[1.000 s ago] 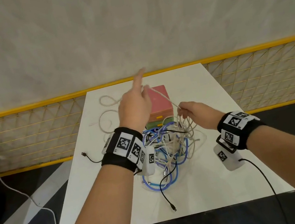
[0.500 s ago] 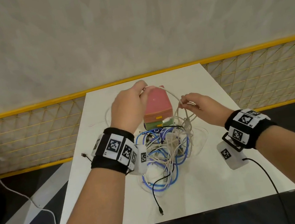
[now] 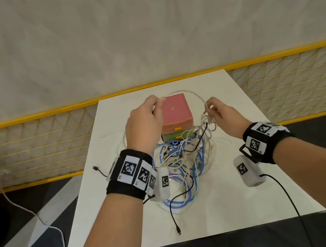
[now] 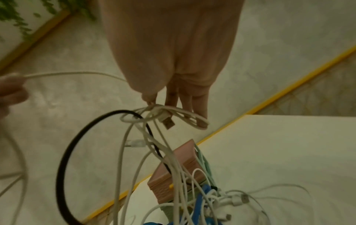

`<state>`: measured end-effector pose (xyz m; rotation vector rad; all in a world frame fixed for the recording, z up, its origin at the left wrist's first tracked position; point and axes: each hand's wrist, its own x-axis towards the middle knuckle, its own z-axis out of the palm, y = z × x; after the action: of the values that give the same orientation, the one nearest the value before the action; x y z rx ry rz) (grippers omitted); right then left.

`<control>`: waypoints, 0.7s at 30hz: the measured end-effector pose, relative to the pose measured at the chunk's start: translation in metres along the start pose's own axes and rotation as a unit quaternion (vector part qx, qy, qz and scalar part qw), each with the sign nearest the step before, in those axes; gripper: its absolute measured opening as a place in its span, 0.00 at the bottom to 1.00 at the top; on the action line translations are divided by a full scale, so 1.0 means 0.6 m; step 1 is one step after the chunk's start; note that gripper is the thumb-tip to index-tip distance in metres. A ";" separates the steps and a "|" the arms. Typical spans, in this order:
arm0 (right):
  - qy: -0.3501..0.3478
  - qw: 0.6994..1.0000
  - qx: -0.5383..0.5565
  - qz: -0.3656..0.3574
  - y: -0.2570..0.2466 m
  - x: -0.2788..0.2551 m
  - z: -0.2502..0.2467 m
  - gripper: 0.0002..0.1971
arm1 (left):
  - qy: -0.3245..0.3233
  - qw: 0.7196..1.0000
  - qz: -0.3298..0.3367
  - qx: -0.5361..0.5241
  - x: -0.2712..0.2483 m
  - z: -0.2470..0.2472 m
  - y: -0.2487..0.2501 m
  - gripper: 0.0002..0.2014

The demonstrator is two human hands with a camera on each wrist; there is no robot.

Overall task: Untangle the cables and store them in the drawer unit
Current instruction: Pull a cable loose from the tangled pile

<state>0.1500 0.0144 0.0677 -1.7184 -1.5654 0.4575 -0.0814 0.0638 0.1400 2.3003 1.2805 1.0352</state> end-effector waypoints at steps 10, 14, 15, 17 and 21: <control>0.097 0.994 -0.042 -0.040 -0.007 0.002 -0.016 0.08 | -0.003 0.998 0.027 -0.052 -0.009 -0.002 0.025 0.14; -0.082 0.994 -0.002 -0.069 -0.065 -0.033 -0.032 0.15 | -0.057 0.995 0.025 -0.076 -0.006 -0.045 0.009 0.14; -0.125 0.989 0.021 -0.069 -0.076 -0.047 -0.036 0.18 | -0.105 0.991 0.031 -0.072 -0.012 -0.058 0.008 0.13; -0.192 0.975 0.079 -0.083 -0.087 -0.072 -0.046 0.23 | -0.201 0.978 0.043 -0.036 -0.033 -0.078 0.008 0.13; -0.215 0.964 0.129 -0.093 -0.082 -0.091 -0.050 0.36 | -0.362 0.930 0.058 0.003 -0.098 -0.084 0.015 0.09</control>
<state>0.1272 -0.0483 0.1109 -1.3140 -1.8528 0.9425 -0.1322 0.0063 0.1537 2.4208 0.8418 0.1420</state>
